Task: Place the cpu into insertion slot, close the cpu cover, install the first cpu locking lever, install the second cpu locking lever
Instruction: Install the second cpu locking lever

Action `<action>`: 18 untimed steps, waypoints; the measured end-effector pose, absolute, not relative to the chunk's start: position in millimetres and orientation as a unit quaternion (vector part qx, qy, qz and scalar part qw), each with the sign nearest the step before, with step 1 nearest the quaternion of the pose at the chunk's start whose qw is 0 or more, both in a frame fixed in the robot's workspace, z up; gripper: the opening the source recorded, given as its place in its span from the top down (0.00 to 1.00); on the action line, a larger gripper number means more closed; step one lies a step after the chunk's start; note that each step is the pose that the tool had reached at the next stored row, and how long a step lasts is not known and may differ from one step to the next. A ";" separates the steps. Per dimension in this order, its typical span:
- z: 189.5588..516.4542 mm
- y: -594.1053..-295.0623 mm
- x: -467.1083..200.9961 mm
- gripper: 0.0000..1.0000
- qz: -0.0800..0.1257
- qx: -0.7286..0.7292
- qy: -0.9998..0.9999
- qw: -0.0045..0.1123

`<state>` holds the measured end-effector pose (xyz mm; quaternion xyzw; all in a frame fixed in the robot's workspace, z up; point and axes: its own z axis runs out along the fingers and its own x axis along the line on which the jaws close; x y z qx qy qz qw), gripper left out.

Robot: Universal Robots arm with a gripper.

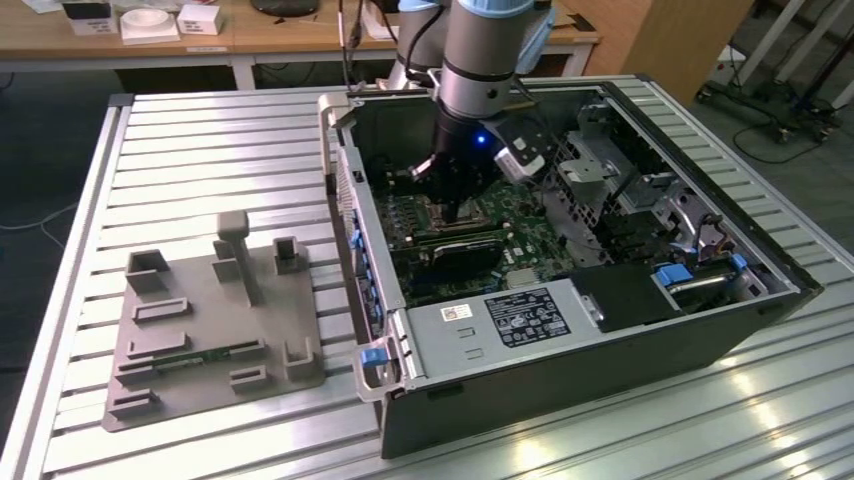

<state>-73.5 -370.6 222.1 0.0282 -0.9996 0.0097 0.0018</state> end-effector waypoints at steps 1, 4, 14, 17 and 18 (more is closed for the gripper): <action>221.3 -370.6 -75.2 0.90 0.010 0.028 -1.000 0.002; 220.1 -370.8 -78.2 0.90 0.010 0.028 -1.000 0.003; 219.8 -370.8 -80.6 0.90 0.010 0.028 -1.000 0.003; 219.2 -370.9 -80.8 0.90 0.010 0.028 -1.000 0.003; 218.6 -370.9 -80.9 0.90 0.010 0.028 -1.000 0.003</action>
